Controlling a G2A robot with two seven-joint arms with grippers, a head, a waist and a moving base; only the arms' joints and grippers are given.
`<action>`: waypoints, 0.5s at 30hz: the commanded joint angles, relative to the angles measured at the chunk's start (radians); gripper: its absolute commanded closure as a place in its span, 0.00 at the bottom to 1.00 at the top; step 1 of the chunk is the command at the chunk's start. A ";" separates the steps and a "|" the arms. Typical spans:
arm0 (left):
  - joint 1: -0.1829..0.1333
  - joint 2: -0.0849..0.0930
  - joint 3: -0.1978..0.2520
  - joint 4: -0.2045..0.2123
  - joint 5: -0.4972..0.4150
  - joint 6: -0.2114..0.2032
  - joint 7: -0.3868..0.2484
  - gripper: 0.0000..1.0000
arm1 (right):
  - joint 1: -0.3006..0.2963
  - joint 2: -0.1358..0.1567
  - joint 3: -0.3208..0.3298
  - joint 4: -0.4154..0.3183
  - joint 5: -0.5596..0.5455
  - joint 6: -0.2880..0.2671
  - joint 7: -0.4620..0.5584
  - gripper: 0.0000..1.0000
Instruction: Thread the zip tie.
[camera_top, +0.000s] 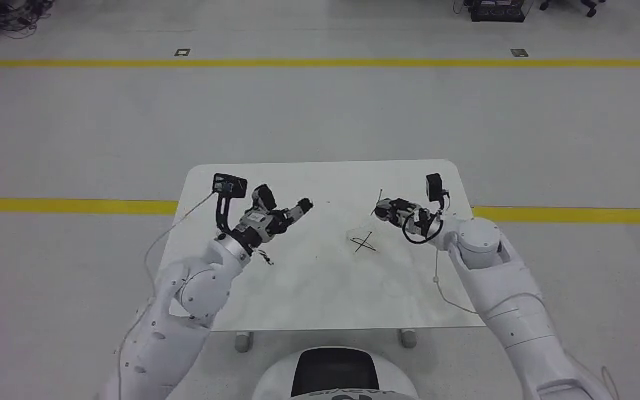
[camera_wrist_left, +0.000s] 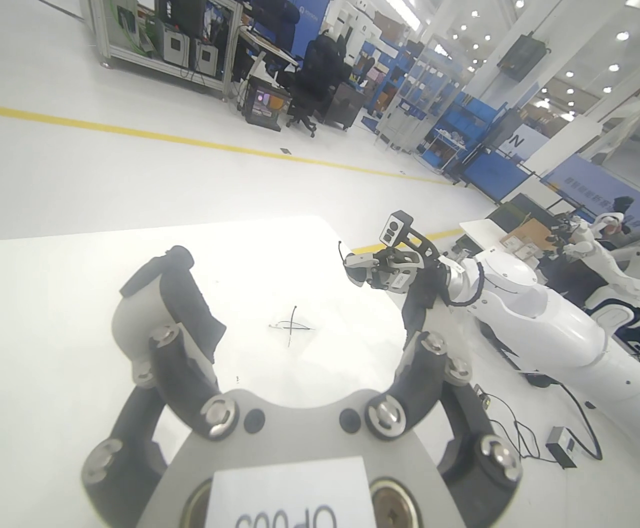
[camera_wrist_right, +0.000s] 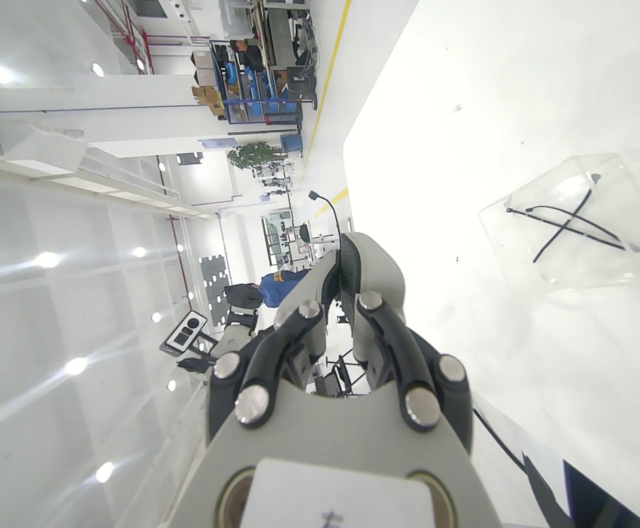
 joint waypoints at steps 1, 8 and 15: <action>0.001 0.000 -0.001 0.000 -0.001 0.000 0.000 0.00 | 0.000 0.000 0.000 0.000 0.000 0.000 0.001 1.00; -0.003 0.000 0.007 -0.002 0.005 -0.007 0.003 0.00 | -0.010 0.000 -0.013 -0.019 -0.022 -0.028 0.002 1.00; -0.015 0.003 0.049 -0.011 0.104 -0.019 -0.044 0.00 | -0.034 0.010 -0.008 -0.066 -0.059 -0.061 0.038 1.00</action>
